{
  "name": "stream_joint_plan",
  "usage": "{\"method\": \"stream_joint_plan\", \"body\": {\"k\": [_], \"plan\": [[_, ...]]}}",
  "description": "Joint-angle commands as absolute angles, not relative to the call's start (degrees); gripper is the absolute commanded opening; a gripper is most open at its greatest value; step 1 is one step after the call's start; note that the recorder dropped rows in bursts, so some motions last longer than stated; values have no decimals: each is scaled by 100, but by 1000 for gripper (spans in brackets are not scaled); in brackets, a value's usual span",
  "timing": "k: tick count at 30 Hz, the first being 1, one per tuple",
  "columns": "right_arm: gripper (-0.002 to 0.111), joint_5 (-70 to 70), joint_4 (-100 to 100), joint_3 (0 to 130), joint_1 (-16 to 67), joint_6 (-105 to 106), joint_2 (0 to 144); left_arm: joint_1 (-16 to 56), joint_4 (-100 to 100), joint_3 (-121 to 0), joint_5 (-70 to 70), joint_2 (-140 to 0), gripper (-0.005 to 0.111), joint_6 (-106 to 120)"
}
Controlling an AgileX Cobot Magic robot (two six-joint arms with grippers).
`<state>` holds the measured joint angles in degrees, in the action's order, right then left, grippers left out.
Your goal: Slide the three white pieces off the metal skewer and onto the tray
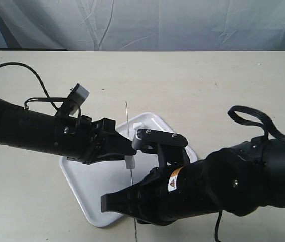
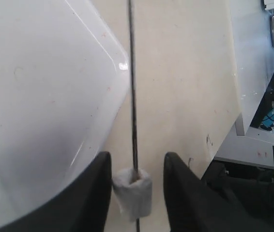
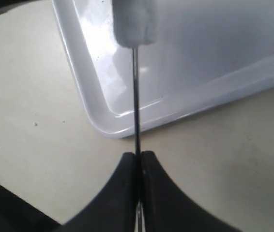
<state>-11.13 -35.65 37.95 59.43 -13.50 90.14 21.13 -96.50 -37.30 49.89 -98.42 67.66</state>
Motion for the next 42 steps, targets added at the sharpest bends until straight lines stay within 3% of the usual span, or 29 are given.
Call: {"method": "stream_joint_plan", "body": {"k": [1,20,31,39,42], "plan": [[-1,-1019,-3519,3810,5944,-1358,9004,2129,-9572,-3718,4829,-9868,36,6790],[-1,-886,-3519,3810,5944,-1358,9004,2651,-9412,-3718,4731,-9868,35,6758],[-1,-897,-3599,3810,5944,-1362,9004,2651,-9160,-3718,4731,-9868,26,6652],[-1,-2436,-3742,4207,5328,-1349,9004,2651,-9206,-3718,4393,-9868,26,6648],[-1,-2944,-3564,4539,5115,-1349,9004,2651,-9344,-3718,4380,-9868,33,6662]]}}
